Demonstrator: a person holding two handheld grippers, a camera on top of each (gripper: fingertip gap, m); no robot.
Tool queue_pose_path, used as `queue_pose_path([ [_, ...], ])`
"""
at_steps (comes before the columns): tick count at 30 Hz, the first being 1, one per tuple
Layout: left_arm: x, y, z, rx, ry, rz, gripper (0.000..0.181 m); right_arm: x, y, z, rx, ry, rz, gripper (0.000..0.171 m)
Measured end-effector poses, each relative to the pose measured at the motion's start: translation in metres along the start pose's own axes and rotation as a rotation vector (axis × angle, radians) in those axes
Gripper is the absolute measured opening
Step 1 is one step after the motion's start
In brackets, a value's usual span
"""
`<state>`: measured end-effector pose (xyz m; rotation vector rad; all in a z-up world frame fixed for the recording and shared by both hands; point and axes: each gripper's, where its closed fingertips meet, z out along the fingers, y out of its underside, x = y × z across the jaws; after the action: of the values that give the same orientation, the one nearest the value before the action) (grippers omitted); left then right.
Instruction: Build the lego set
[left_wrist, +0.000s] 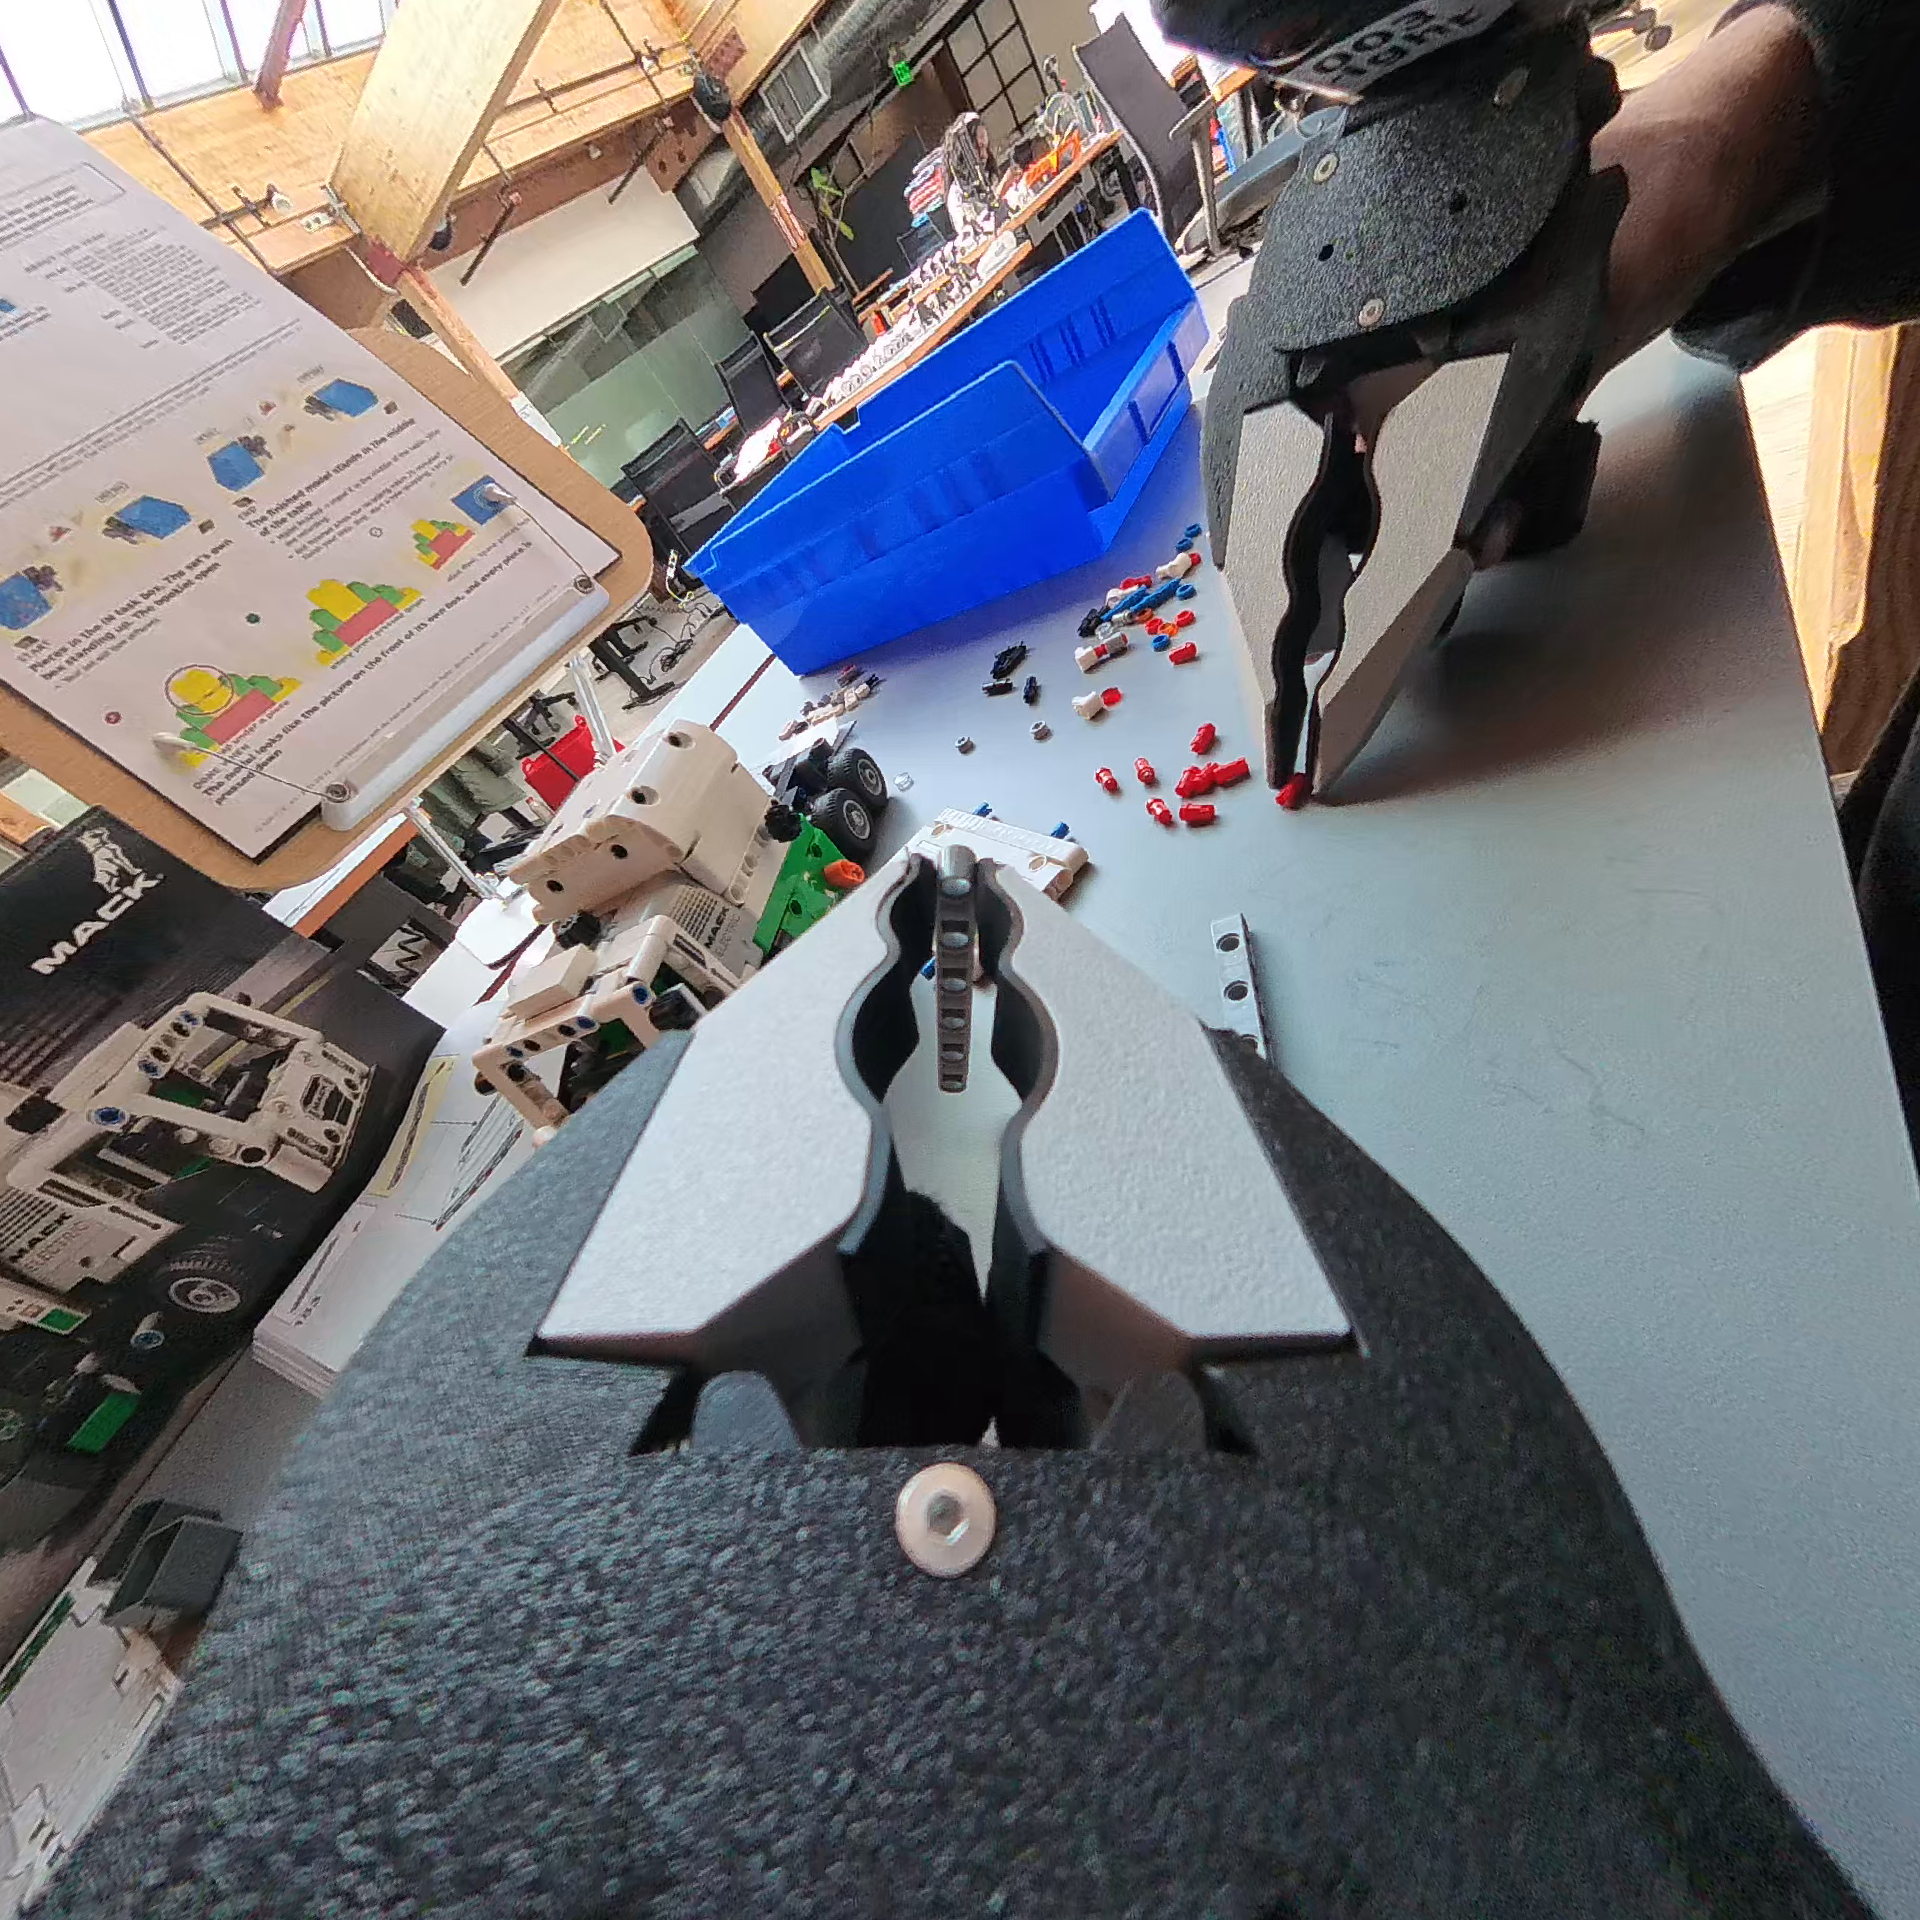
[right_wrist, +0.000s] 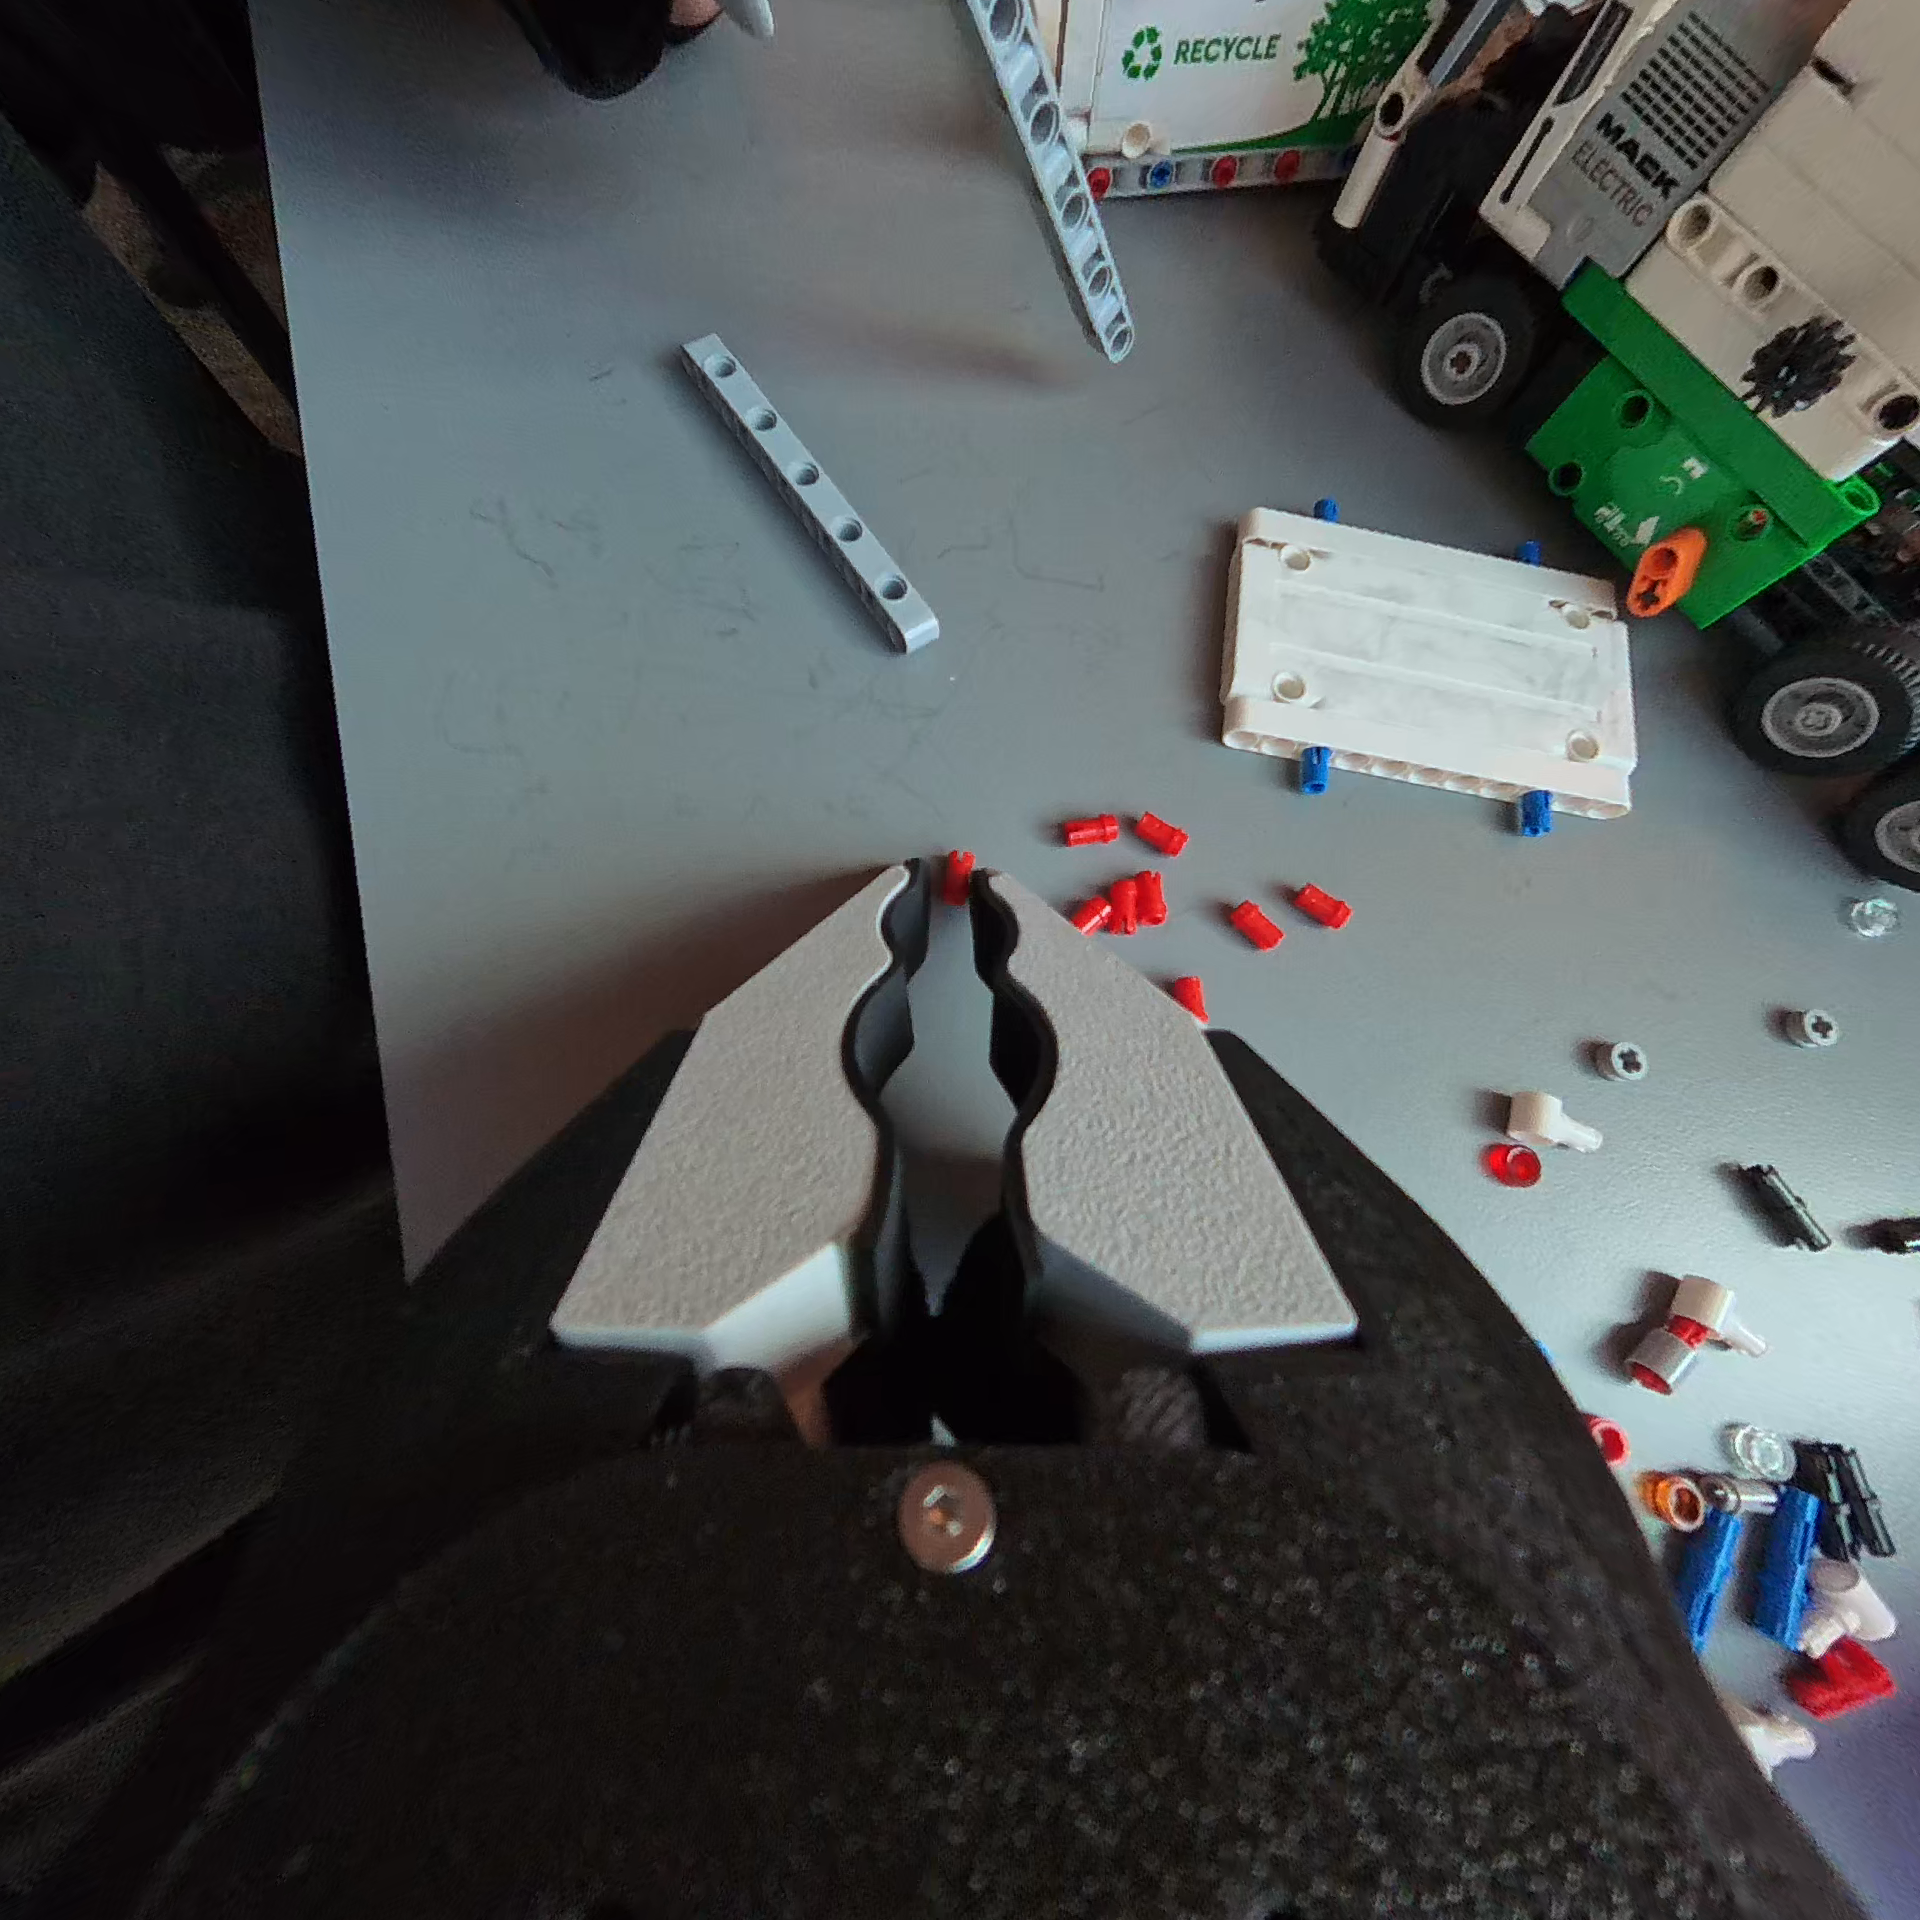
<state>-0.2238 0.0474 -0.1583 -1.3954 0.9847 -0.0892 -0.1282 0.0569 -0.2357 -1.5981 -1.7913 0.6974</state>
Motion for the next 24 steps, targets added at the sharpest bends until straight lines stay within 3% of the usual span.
queue_pose_path([
  [11, 0.002, -0.001, 0.0, 0.007, 0.007, 0.002, 0.005, 0.0, -0.002, -0.001, 0.006, -0.053, 0.038, 0.004],
  [17, 0.008, -0.009, 0.003, 0.05, 0.015, 0.055, 0.005, -0.01, -0.098, -0.019, 0.284, -0.287, 0.285, 0.003],
  [20, 0.011, -0.01, 0.001, 0.073, -0.001, 0.133, 0.005, -0.016, -0.119, -0.012, 0.26, -0.388, 0.355, 0.003],
  [24, 0.015, -0.011, 0.0, 0.083, 0.019, 0.133, 0.005, -0.015, -0.118, 0.003, 0.158, -0.321, 0.186, 0.003],
])
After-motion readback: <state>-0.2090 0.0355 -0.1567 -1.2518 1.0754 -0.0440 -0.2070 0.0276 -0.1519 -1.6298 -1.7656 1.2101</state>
